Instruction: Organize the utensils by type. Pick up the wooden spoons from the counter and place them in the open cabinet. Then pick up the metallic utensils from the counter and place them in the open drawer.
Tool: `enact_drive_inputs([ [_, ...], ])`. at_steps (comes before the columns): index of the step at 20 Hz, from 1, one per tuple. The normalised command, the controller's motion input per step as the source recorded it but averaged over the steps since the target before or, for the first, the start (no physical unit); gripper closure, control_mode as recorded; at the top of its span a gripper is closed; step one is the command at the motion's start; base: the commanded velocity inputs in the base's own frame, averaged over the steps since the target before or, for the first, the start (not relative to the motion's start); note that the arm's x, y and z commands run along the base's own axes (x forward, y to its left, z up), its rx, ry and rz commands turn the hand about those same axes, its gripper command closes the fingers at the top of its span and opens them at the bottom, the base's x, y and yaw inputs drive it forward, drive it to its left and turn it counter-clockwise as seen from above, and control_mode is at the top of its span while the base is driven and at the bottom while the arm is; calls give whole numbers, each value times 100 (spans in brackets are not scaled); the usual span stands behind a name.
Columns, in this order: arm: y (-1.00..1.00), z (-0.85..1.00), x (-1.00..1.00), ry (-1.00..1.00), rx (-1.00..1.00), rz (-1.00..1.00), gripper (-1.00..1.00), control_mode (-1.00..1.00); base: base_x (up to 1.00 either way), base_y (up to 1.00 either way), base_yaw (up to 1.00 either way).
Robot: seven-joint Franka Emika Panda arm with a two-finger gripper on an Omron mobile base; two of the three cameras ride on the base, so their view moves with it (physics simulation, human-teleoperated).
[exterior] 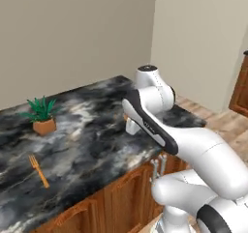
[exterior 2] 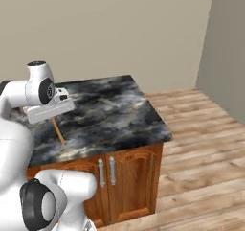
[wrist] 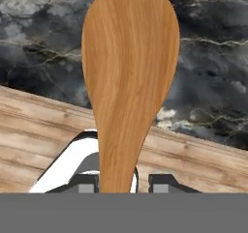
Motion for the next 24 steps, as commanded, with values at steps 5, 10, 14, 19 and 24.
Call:
enact_drive_inputs([
  [5, 0, 0, 0, 0, 0, 0, 100, 100, 0, 11, -100],
  [10, 0, 0, 0, 0, 0, 0, 100, 100, 0, 11, -100],
  [14, 0, 0, 0, 0, 0, 0, 100, 100, 0, 10, -100],
  [19, 0, 0, 0, 0, 0, 0, 100, 100, 0, 7, -100],
  [24, 0, 0, 0, 0, 0, 0, 100, 100, 0, 4, -100],
])
